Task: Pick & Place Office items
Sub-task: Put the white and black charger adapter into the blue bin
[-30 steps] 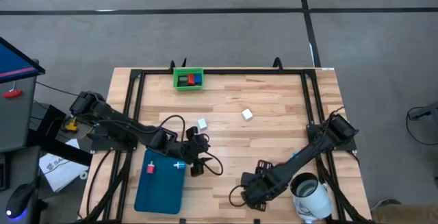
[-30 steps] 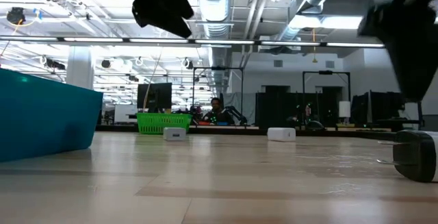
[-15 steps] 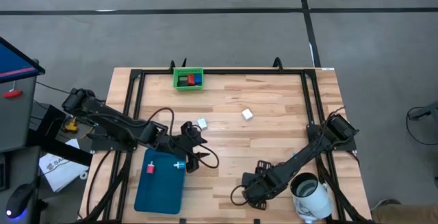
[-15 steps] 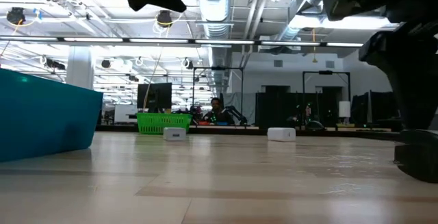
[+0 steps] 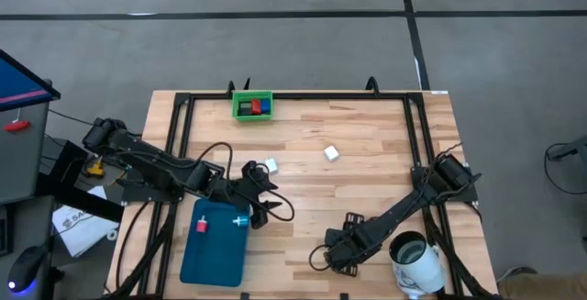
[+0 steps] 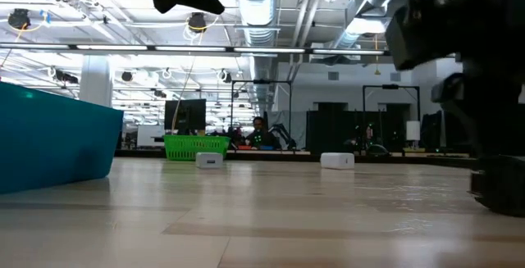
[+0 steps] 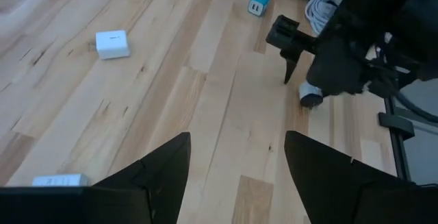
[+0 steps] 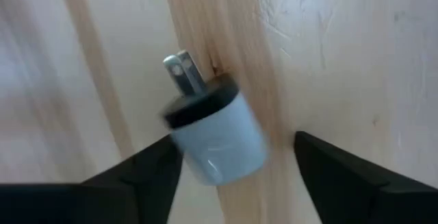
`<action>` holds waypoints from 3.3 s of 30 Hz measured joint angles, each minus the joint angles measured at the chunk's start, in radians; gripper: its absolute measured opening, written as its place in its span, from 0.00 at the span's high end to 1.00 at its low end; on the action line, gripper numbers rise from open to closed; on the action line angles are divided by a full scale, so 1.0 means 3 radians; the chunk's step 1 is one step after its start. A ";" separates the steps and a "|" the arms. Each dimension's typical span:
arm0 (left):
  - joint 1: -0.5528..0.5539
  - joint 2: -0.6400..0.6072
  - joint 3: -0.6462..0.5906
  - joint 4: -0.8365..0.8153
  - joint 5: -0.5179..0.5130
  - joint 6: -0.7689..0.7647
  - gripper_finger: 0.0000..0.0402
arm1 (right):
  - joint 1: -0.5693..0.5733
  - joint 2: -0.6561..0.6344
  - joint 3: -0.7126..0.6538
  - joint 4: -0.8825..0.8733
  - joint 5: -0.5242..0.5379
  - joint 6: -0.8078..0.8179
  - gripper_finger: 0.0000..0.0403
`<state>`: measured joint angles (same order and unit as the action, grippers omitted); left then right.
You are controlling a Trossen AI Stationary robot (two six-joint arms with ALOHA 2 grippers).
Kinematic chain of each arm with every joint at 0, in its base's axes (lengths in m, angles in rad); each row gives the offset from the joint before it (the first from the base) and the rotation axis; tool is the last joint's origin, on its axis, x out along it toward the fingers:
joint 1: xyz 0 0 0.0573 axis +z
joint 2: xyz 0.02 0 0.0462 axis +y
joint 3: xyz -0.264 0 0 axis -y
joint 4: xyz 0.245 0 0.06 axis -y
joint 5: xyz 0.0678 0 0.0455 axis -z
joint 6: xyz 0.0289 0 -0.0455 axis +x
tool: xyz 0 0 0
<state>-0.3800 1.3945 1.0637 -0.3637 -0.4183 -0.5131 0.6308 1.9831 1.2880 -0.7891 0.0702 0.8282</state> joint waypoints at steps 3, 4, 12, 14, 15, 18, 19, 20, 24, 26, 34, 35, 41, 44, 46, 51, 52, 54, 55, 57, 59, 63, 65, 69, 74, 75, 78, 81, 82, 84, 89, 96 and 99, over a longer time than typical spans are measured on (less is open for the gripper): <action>-0.0002 0.0000 0.0000 -0.0006 0.0000 -0.0001 0.42 | 0.0019 -0.0010 -0.0043 0.0001 -0.0035 0.0027 0.43; -0.0002 0.0000 0.0000 -0.0010 0.0000 -0.0001 0.42 | 0.0032 -0.0014 -0.0045 0.0008 -0.0032 0.0032 0.49; -0.0016 0.0001 0.0000 -0.0009 0.0000 -0.0008 0.42 | 0.0031 -0.0126 -0.0053 0.0321 0.0025 0.0091 0.97; -0.0034 0.0001 0.0000 -0.0012 0.0000 -0.0043 0.42 | 0.0028 -0.0177 -0.0052 0.0375 0.0037 0.0134 0.96; -0.0048 0.0001 0.0000 -0.0020 0.0000 -0.0062 0.42 | 0.0028 -0.0208 -0.0052 0.0345 0.0062 0.0157 0.96; -0.0092 0.0001 0.0000 -0.0051 0.0000 -0.0088 0.42 | 0.0032 -0.0323 -0.0052 0.0274 0.0150 0.0232 0.97; -0.0102 0.0002 0.0000 -0.0056 0.0000 -0.0092 0.42 | 0.0041 -0.0366 -0.0052 0.0265 0.0160 0.0235 0.98; -0.0120 0.0003 0.0000 -0.0056 0.0000 -0.0100 0.42 | 0.0054 -0.0410 -0.0052 0.0263 0.0169 0.0237 0.98; -0.0135 0.0004 0.0000 -0.0079 0.0001 -0.0152 0.42 | 0.0153 -0.0559 -0.0052 0.0261 0.0241 0.0178 0.96; -0.0135 0.0004 0.0000 -0.0078 0.0001 -0.0162 0.42 | 0.0203 -0.0591 -0.0048 0.0240 0.0284 0.0113 0.91; -0.0135 0.0004 0.0000 -0.0074 -0.0013 -0.0175 0.42 | 0.0164 -0.0531 -0.0056 0.0102 0.0403 -0.0668 0.53; -0.0135 0.0004 0.0000 -0.0074 -0.0013 -0.0175 0.42 | 0.0148 -0.0516 -0.0049 0.0142 0.0445 -0.0814 0.47; -0.0135 0.0004 0.0000 -0.0052 -0.0026 -0.0176 0.42 | 0.0086 -0.0430 -0.0044 0.0275 0.0484 -0.1449 0.26; -0.0135 0.0004 0.0000 -0.0047 -0.0050 -0.0176 0.42 | 0.0097 -0.0389 -0.0044 0.0418 0.0463 -0.1701 0.24; -0.0135 0.0005 0.0000 -0.0045 -0.0058 -0.0176 0.42 | 0.0112 -0.0374 -0.0047 0.0453 0.0459 -0.1805 0.24; -0.0135 0.0005 0.0000 -0.0037 -0.0059 -0.0172 0.42 | 0.0092 -0.0341 -0.0047 0.0650 0.0448 -0.1967 0.24; -0.0135 0.0005 0.0000 -0.0046 -0.0058 -0.0164 0.42 | 0.0072 -0.0318 -0.0046 0.0734 0.0432 -0.1992 0.24; -0.0135 0.0005 0.0000 -0.0045 -0.0058 -0.0162 0.42 | 0.0044 -0.0262 -0.0043 0.0779 0.0373 -0.2060 0.24; -0.0135 0.0005 0.0000 -0.0045 -0.0058 -0.0161 0.42 | 0.0034 -0.0226 -0.0048 0.0762 0.0371 -0.2079 0.24; -0.0135 0.0005 0.0000 -0.0048 -0.0057 -0.0159 0.42 | 0.0011 -0.0152 -0.0046 0.0795 0.0354 -0.2095 0.24; -0.0135 0.0005 0.0000 -0.0046 -0.0057 -0.0157 0.42 | -0.0015 -0.0103 -0.0049 0.0768 0.0339 -0.2120 0.24; -0.0135 0.0005 0.0000 -0.0048 -0.0053 -0.0154 0.42 | -0.0049 -0.0037 -0.0047 0.0765 0.0309 -0.2161 0.24; -0.0135 0.0005 0.0000 -0.0062 -0.0051 -0.0153 0.42 | -0.0080 0.0000 -0.0043 0.0766 0.0294 -0.2161 0.25; -0.0135 0.0005 0.0000 -0.0063 -0.0051 -0.0153 0.42 | -0.0111 0.0046 -0.0043 0.0757 0.0242 -0.2175 0.32; -0.0135 0.0005 0.0000 -0.0063 -0.0050 -0.0153 0.42 | -0.0114 0.0053 -0.0042 0.0768 0.0169 -0.2175 0.49; -0.0135 0.0005 0.0000 -0.0064 -0.0050 -0.0153 0.42 | -0.0114 0.0053 -0.0042 0.0771 0.0167 -0.2175 0.54; -0.0135 0.0005 0.0000 -0.0074 -0.0048 -0.0153 0.42 | -0.0125 0.0055 -0.0038 0.0771 0.0058 -0.2152 0.70; -0.0154 0.0005 0.0000 -0.0087 -0.0016 -0.0153 0.42 | -0.0154 0.0064 0.0025 0.0706 -0.0121 -0.2060 0.70; -0.0169 0.0005 0.0000 -0.0110 -0.0009 -0.0152 0.42 | -0.0164 0.0066 0.0058 0.0689 -0.0173 -0.2015 0.70; -0.0223 0.0005 0.0000 -0.0206 -0.0006 -0.0153 0.42 | -0.0193 0.0034 0.0131 0.0708 -0.0247 -0.1957 0.70; -0.0448 0.0005 0.0000 -0.0439 -0.0006 -0.0166 0.42 | -0.0243 -0.0238 0.0276 0.0720 -0.0271 -0.1752 0.70; -0.0916 0.0005 0.0000 -0.0463 -0.0369 0.0234 0.42 | -0.0462 -0.1029 0.0316 0.1002 -0.0521 -0.1319 0.70; -0.1025 0.0005 -0.0001 -0.0357 -0.0690 0.0672 0.42 | -0.0594 -0.1325 0.0317 0.1270 -0.0605 -0.1083 0.70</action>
<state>-0.6875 1.3960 1.0634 -0.4707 -0.6252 -0.3116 0.4527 1.5857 1.3830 -0.4082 -0.1114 0.5032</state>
